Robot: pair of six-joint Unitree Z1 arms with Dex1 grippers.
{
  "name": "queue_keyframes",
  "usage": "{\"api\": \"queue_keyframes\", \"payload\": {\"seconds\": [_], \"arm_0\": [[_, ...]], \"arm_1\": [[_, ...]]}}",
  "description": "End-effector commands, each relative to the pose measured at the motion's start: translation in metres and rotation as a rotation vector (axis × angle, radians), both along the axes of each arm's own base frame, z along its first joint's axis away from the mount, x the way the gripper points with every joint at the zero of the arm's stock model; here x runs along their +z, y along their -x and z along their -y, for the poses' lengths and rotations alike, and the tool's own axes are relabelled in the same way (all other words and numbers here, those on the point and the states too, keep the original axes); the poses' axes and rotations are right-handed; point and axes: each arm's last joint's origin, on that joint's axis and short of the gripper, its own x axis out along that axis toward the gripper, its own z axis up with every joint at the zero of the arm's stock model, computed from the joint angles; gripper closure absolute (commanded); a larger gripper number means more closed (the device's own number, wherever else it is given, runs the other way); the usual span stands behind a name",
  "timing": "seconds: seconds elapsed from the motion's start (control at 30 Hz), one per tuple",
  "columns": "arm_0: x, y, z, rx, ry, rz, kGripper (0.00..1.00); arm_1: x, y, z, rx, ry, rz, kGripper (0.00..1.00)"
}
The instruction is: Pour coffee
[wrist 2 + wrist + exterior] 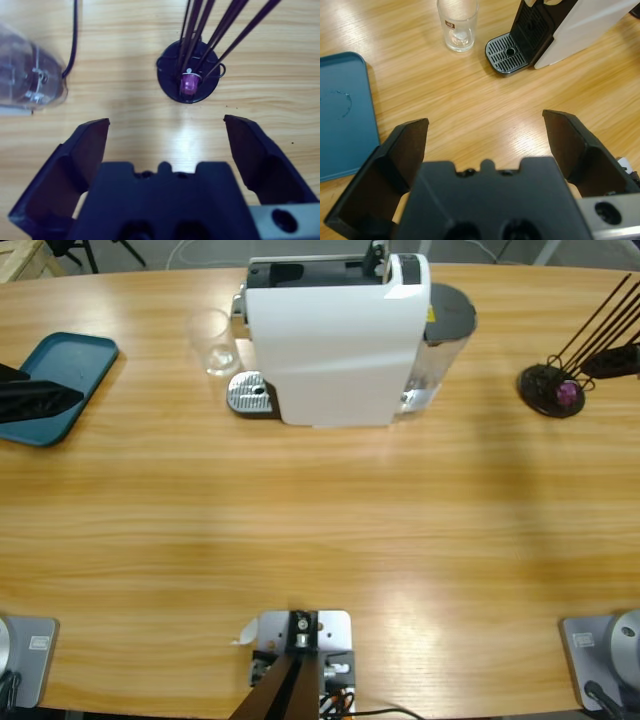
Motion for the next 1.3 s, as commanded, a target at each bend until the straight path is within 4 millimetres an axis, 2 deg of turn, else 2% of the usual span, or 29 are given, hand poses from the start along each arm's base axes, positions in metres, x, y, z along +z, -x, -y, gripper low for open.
{"api": "queue_keyframes", "payload": {"seconds": [0.03,0.1,0.23,0.4,0.67,0.9,1.17,1.23,1.3], "arm_0": [[-0.017,-0.01,0.006,0.013,-0.045,-0.086,0.009],[-0.018,-0.011,0.007,0.013,-0.047,-0.089,0.009],[-0.018,-0.011,0.007,0.013,-0.048,-0.086,0.009],[-0.018,-0.011,0.007,0.014,-0.05,-0.088,0.009],[-0.019,-0.011,0.007,0.012,-0.053,-0.089,0.009],[-0.02,-0.011,0.007,0.012,-0.052,-0.092,0.008],[-0.021,-0.011,0.007,0.011,-0.057,-0.096,0.009],[-0.022,-0.011,0.007,0.011,-0.057,-0.097,0.009],[-0.022,-0.011,0.007,0.012,-0.056,-0.097,0.009]], "arm_1": [[-0.043,-0.028,0.005,-0.104,-0.017,-0.098,0.246],[-0.054,-0.027,0.009,-0.134,-0.02,-0.115,0.329],[-0.064,-0.029,0.01,-0.157,-0.014,-0.134,0.329],[-0.08,-0.041,0.011,-0.174,-0.016,-0.176,0.33],[-0.09,-0.057,0.019,-0.201,-0.016,-0.198,0.331],[-0.101,-0.069,0.018,-0.197,-0.012,-0.206,0.331],[-0.098,-0.072,0.018,-0.178,-0.01,-0.166,0.331],[-0.093,-0.067,0.019,-0.18,-0.008,-0.136,0.345],[-0.089,-0.056,0.017,-0.177,0.0,-0.087,0.402]]}}
